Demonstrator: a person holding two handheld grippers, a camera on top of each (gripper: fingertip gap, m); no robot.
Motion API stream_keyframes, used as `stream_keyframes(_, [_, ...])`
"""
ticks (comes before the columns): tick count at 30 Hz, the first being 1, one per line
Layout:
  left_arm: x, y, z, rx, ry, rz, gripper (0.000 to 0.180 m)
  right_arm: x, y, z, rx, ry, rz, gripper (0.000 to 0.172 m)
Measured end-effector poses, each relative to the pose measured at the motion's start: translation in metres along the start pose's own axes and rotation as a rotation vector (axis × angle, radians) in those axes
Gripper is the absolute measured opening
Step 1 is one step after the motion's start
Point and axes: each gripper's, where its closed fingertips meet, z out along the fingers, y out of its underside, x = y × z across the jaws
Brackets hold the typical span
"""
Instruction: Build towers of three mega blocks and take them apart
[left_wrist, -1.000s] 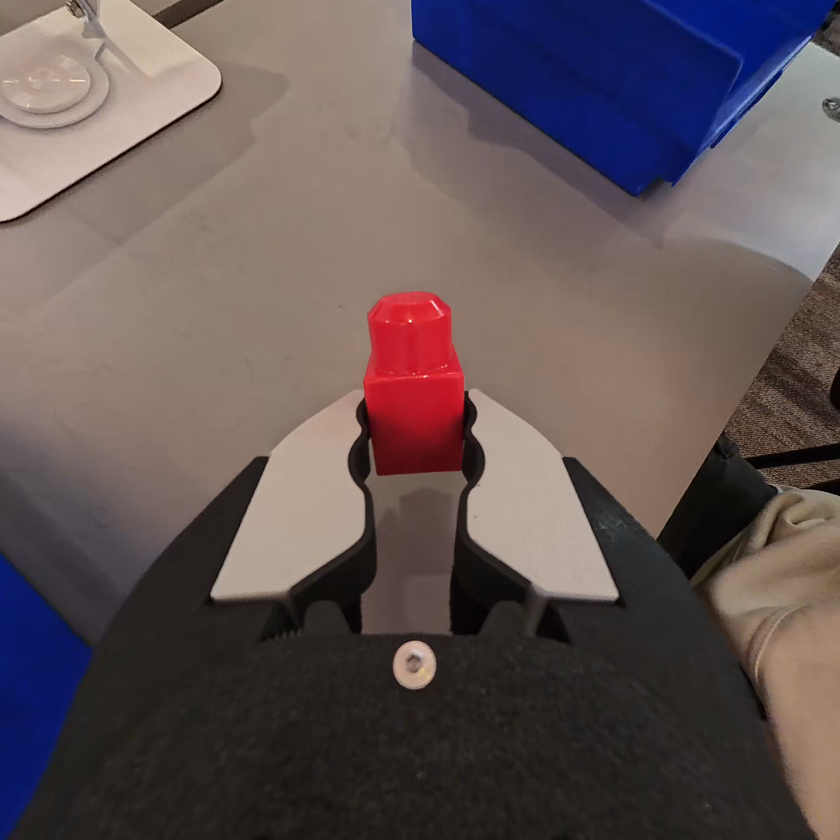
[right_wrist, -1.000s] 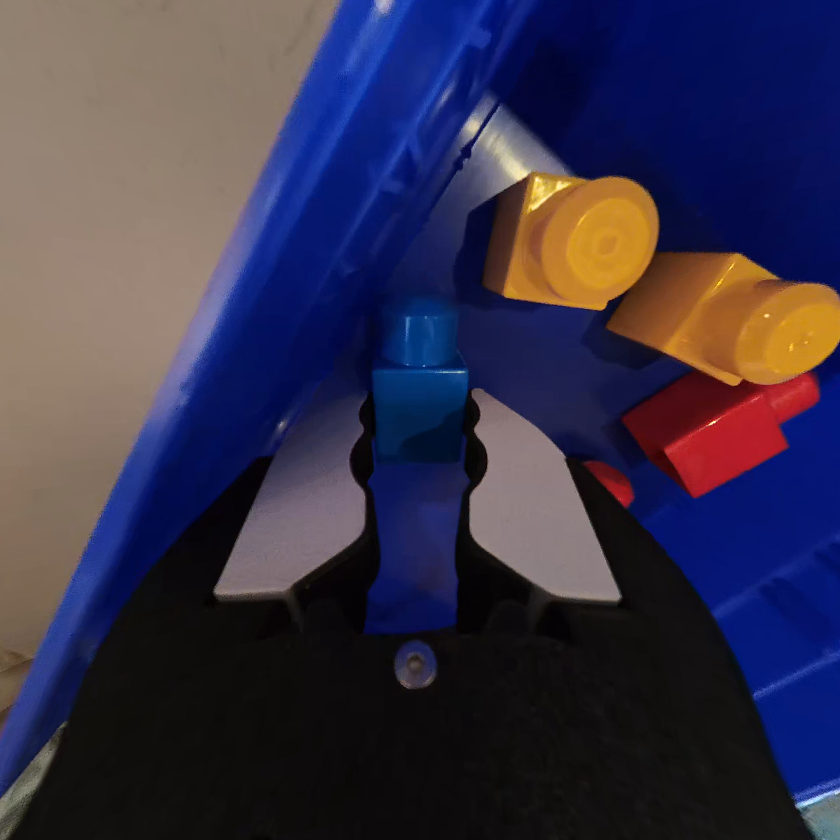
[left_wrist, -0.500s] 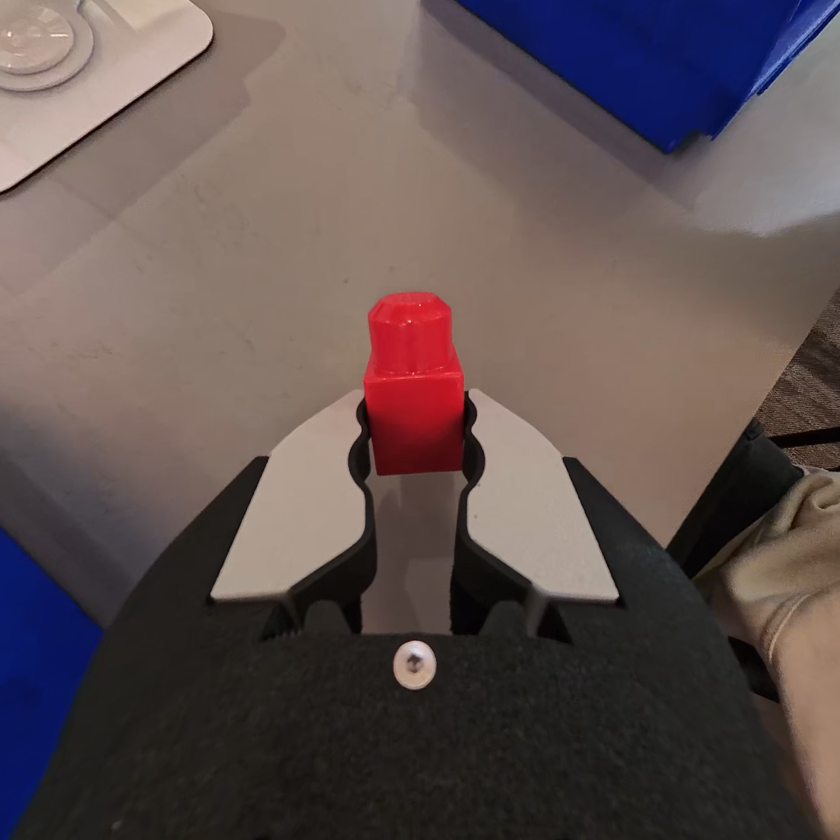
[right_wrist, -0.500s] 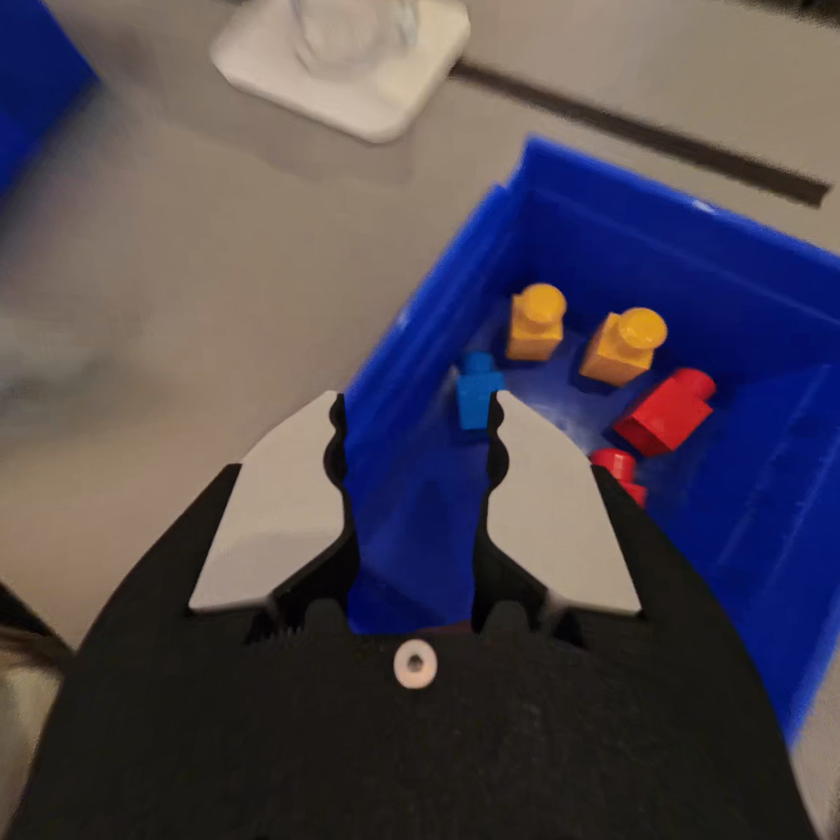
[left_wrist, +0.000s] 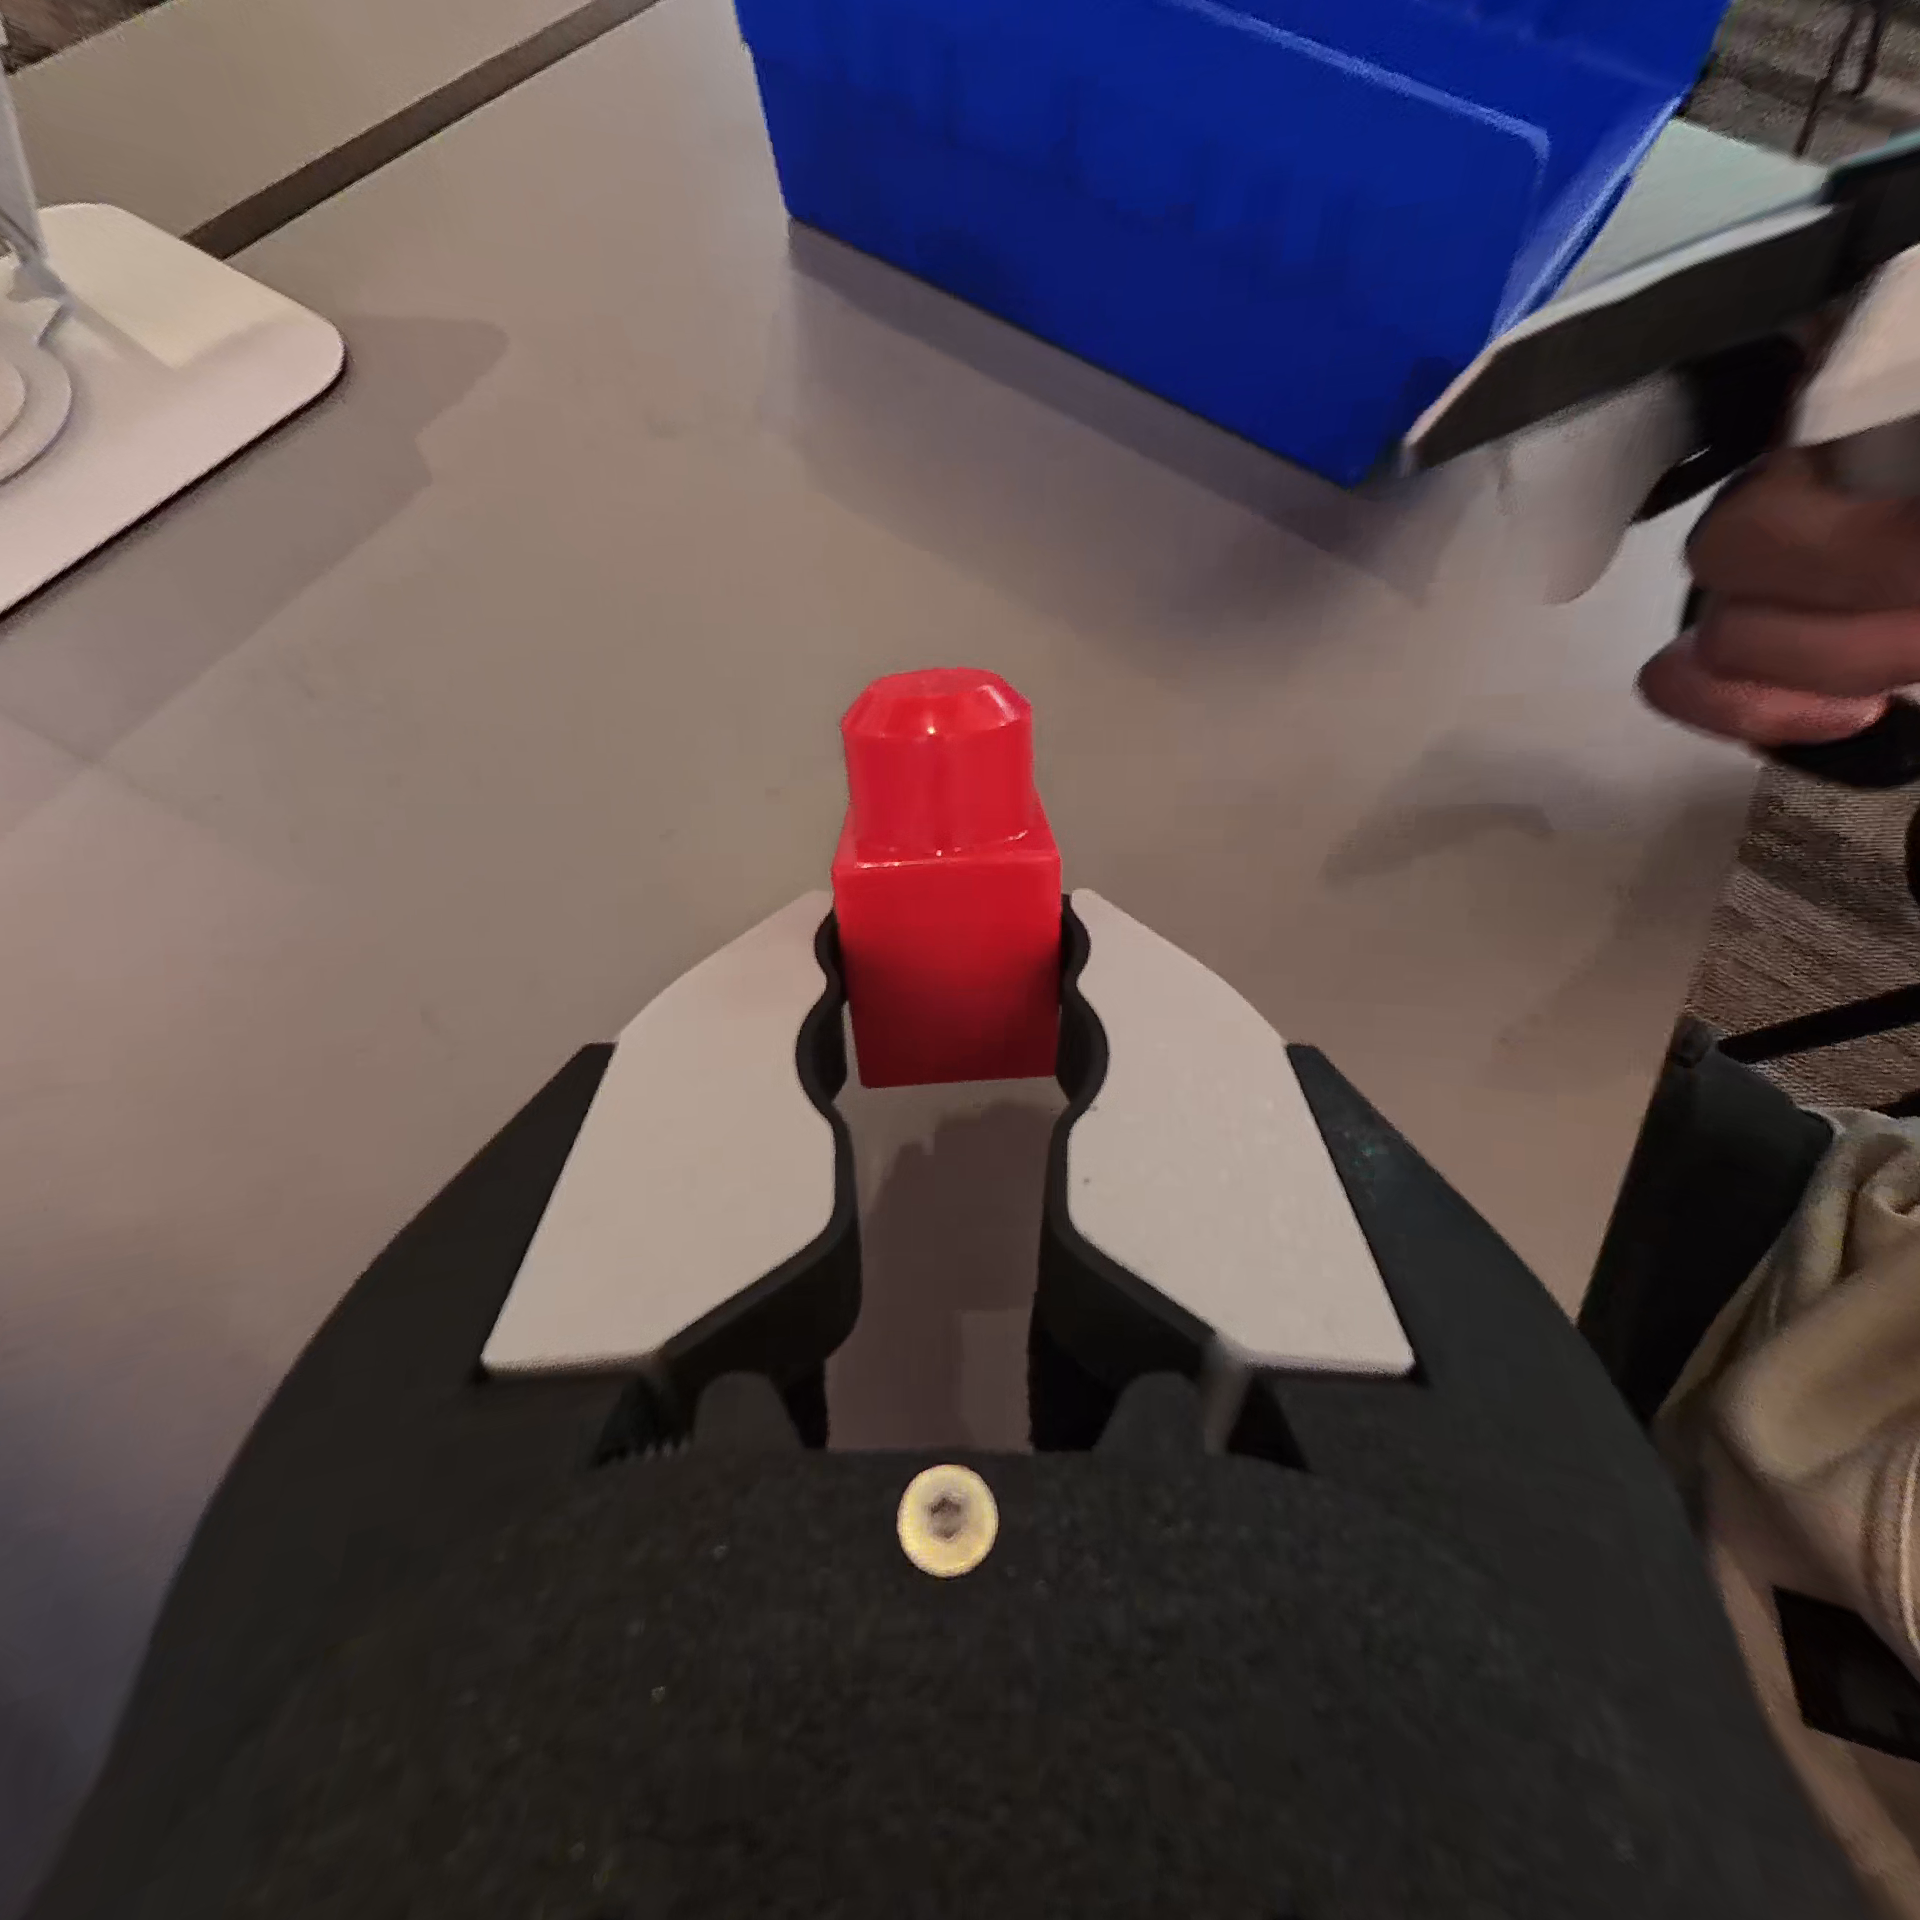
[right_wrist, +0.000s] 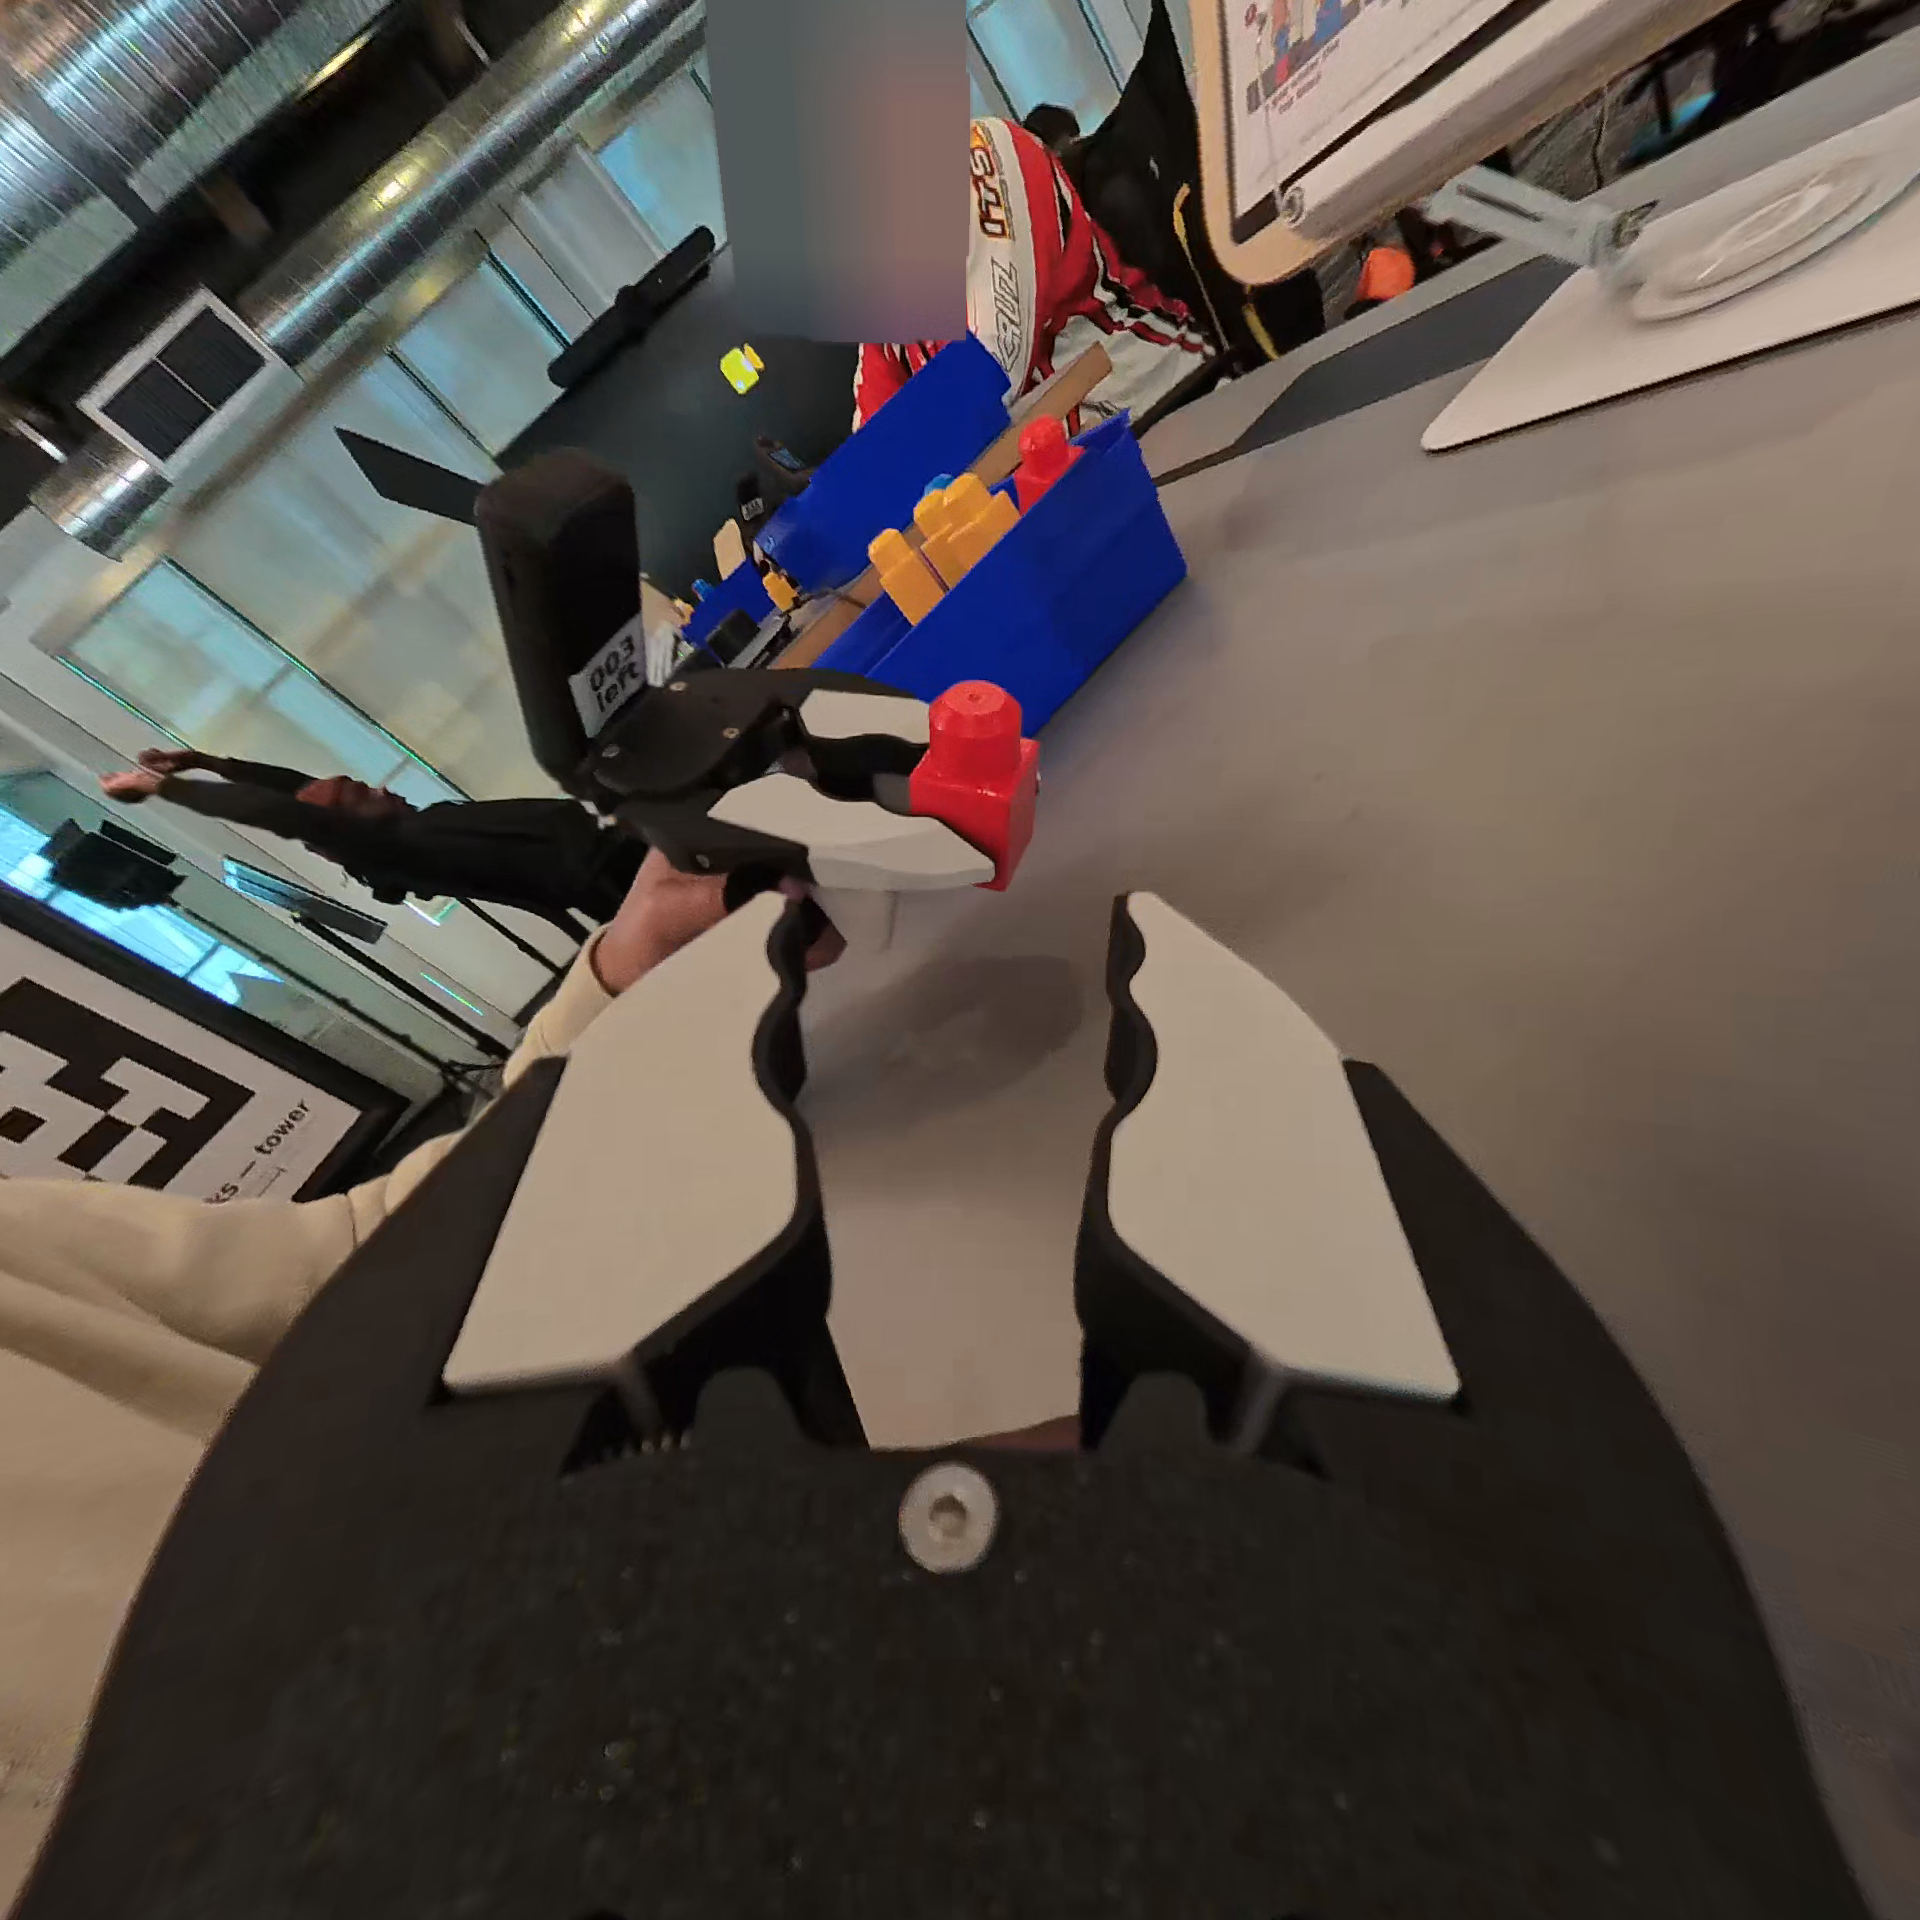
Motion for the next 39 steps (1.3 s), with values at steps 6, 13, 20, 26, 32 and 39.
stream_keyframes(6, [0.045,-0.029,-0.026,0.176,0.394,-0.116,0.037,-0.03,-0.01,0.049,0.052,-0.202,-0.141,0.049])
stream_keyframes(13, [0.06,-0.046,-0.056,0.308,0.664,-0.189,0.036,-0.064,-0.016,0.084,-0.06,-0.458,-0.136,0.052])
stream_keyframes(20, [0.058,-0.046,-0.058,0.313,0.672,-0.183,0.036,-0.075,-0.023,0.094,-0.037,-0.562,-0.084,0.029])
stream_keyframes(26, [0.064,-0.045,-0.055,0.303,0.676,-0.183,0.036,-0.076,-0.02,0.091,-0.069,-0.565,-0.102,0.028])
stream_keyframes(32, [0.06,-0.054,-0.061,0.339,0.631,-0.196,0.071,-0.064,-0.047,0.069,-0.023,-0.453,-0.174,0.029])
stream_keyframes(39, [0.039,-0.048,-0.071,0.281,0.382,-0.087,0.08,0.032,-0.148,-0.04,-0.064,0.253,-0.486,0.029])
